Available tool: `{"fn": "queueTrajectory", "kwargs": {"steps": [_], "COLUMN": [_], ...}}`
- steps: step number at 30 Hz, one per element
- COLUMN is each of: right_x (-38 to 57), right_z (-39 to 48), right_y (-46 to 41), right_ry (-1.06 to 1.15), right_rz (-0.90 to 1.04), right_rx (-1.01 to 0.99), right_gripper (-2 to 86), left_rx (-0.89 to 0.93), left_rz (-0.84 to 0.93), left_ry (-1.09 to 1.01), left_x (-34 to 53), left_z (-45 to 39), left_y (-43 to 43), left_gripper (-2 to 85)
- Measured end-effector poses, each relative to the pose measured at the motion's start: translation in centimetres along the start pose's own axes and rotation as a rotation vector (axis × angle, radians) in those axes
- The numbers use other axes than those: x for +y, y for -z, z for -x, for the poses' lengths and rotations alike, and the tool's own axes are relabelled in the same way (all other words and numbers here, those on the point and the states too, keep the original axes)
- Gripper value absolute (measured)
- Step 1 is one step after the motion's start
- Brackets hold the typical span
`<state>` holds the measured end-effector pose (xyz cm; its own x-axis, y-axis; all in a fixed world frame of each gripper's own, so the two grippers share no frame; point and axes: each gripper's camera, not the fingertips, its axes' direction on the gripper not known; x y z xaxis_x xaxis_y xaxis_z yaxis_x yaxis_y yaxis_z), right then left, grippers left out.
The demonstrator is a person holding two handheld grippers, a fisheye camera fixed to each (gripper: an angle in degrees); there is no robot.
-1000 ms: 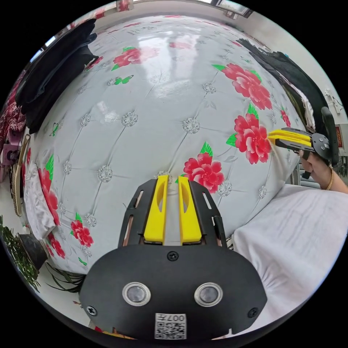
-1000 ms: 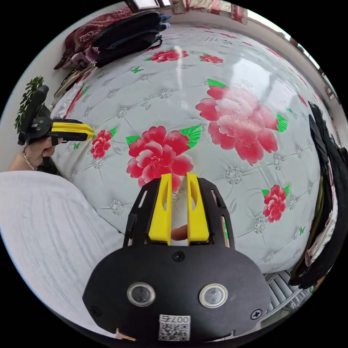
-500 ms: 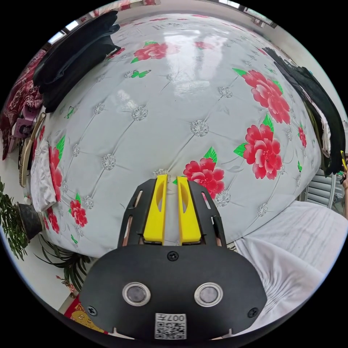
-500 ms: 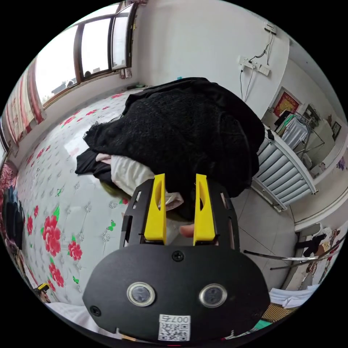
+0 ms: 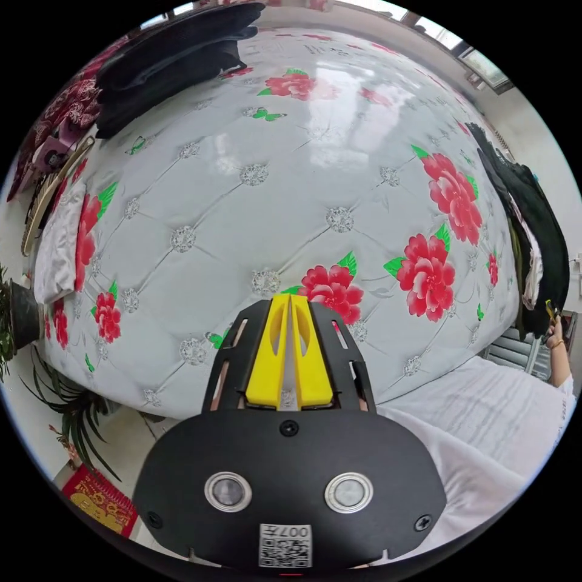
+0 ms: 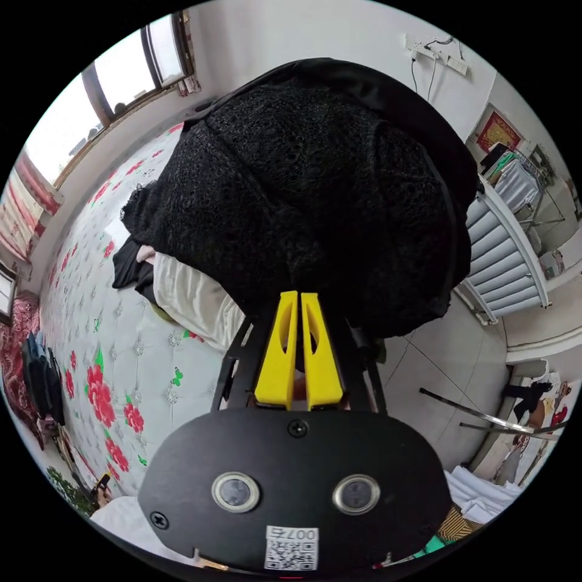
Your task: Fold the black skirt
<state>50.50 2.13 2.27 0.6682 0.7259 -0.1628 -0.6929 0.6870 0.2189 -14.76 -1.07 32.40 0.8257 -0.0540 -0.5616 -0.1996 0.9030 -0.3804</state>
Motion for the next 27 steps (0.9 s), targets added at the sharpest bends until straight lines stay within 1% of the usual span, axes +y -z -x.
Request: {"fn": "queueTrajectory", "kwargs": {"steps": [2, 4, 5, 7, 8, 10, 11, 13, 14, 16, 17, 19, 20, 22, 24, 27], "right_x": [1.2, 4.2, 5.2, 9.9, 11.2, 17.3, 19.2, 27.9, 30.0, 36.9, 38.2, 41.4, 41.7, 41.3, 40.4, 40.0], "right_z": [2.0, 7.0, 8.6, 16.2, 18.2, 27.2, 29.6, 38.5, 40.2, 45.4, 46.2, 47.3, 47.2, 46.0, 44.9, 43.3], "right_y": [0.8, 1.9, 2.1, 2.9, 2.9, 3.1, 3.2, 4.5, 5.0, 6.4, 6.8, 7.3, 7.1, 4.8, 2.3, -1.3], "right_ry": [0.073, 0.238, 0.282, 0.463, 0.504, 0.72, 0.789, 1.108, 1.18, 1.389, 1.443, 1.586, 1.593, 1.509, 1.413, 1.296], "right_rz": [-0.046, -0.083, -0.082, -0.064, -0.043, 0.104, 0.142, 0.278, 0.301, 0.42, 0.437, 0.408, 0.386, 0.337, 0.358, 0.386], "right_rx": [-0.127, -0.346, -0.382, -0.509, -0.547, -0.73, -0.756, -0.854, -0.889, -0.978, -0.978, -0.891, -0.861, -0.747, -0.678, -0.577], "right_gripper": [0.3, 0.0, -0.1, -0.1, -0.1, -0.1, -0.1, -0.1, 0.0, 0.4, 0.5, 1.5, 1.7, 2.5, 3.1, 4.1], "left_rx": [0.059, 0.088, 0.106, 0.142, 0.175, 0.213, 0.236, 0.265, 0.276, 0.293, 0.292, 0.282, 0.264, 0.25, 0.248, 0.244], "left_rz": [-0.04, -0.076, -0.097, -0.121, -0.137, -0.168, -0.19, -0.221, -0.231, -0.242, -0.253, -0.277, -0.291, -0.311, -0.313, -0.317], "left_ry": [-0.007, -0.032, -0.051, -0.079, -0.1, -0.133, -0.153, -0.168, -0.169, -0.144, -0.112, -0.055, -0.006, 0.075, 0.163, 0.193], "left_x": [1.7, 3.4, 4.3, 5.2, 5.6, 5.9, 6.0, 6.2, 6.4, 6.9, 7.5, 8.9, 10.0, 11.9, 14.3, 16.4], "left_z": [0.4, 0.5, 0.4, 0.3, 0.2, 0.0, 0.0, 0.4, 0.9, 2.4, 3.7, 6.3, 8.3, 11.6, 15.5, 18.2], "left_y": [0.8, 1.7, 2.2, 3.1, 3.7, 4.7, 5.5, 6.6, 7.3, 8.1, 8.8, 9.8, 10.4, 11.3, 12.3, 13.4], "left_gripper": [-0.6, -0.6, -0.4, 0.3, 1.3, 4.2, 5.3, 7.0, 7.9, 8.6, 8.7, 8.5, 8.3, 8.2, 8.7, 10.0]}}
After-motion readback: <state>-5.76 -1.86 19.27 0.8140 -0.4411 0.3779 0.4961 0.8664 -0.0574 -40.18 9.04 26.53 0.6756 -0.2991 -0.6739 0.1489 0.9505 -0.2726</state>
